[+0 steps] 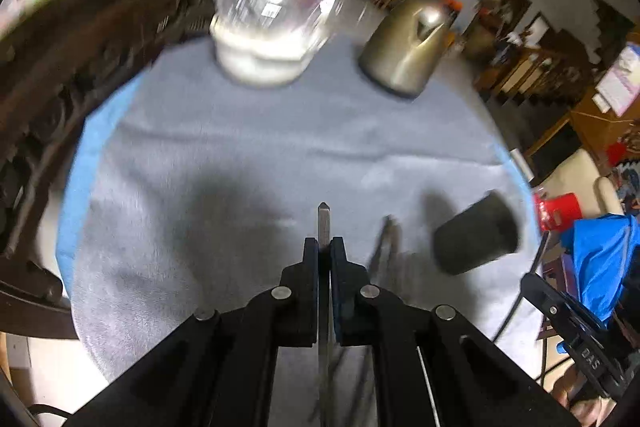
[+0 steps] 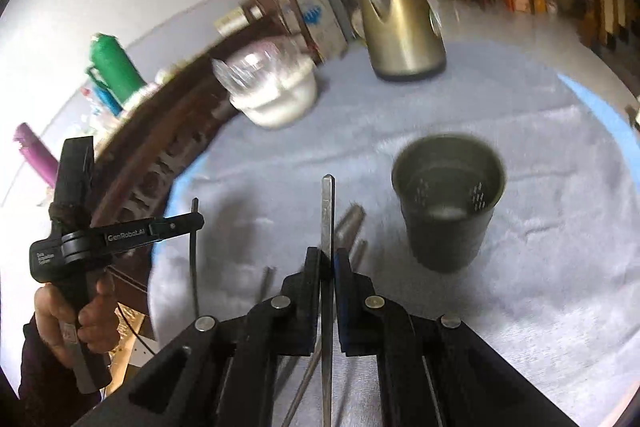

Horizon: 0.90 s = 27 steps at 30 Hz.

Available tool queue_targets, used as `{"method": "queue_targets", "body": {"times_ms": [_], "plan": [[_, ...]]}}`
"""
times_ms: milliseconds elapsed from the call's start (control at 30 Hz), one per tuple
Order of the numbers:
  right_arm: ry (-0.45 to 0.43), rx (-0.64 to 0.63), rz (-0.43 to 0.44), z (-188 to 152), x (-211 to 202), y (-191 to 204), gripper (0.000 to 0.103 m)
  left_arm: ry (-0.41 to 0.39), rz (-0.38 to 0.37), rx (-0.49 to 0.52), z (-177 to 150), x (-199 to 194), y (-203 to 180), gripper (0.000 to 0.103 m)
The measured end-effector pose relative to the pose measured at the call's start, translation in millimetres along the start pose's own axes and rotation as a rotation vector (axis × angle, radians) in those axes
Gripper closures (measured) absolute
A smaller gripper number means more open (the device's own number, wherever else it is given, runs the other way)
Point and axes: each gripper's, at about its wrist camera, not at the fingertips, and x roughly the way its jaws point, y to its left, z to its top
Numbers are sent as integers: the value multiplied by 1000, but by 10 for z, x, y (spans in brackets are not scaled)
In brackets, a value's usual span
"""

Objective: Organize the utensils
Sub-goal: 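Lift the left gripper's rod over the grey cup while the right gripper carries its rod there too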

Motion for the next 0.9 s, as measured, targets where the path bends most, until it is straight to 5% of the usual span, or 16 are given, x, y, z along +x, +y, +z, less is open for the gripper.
{"method": "queue_targets", "body": {"times_ms": [400,900], "plan": [[-240,-72,24,154,-893,-26,96,-212,-66,79,-44,-806,-597,97],[-455,-11,-43,847,-1452,-278,97,-444,-104,133,615,-1082,-1435,97]]}}
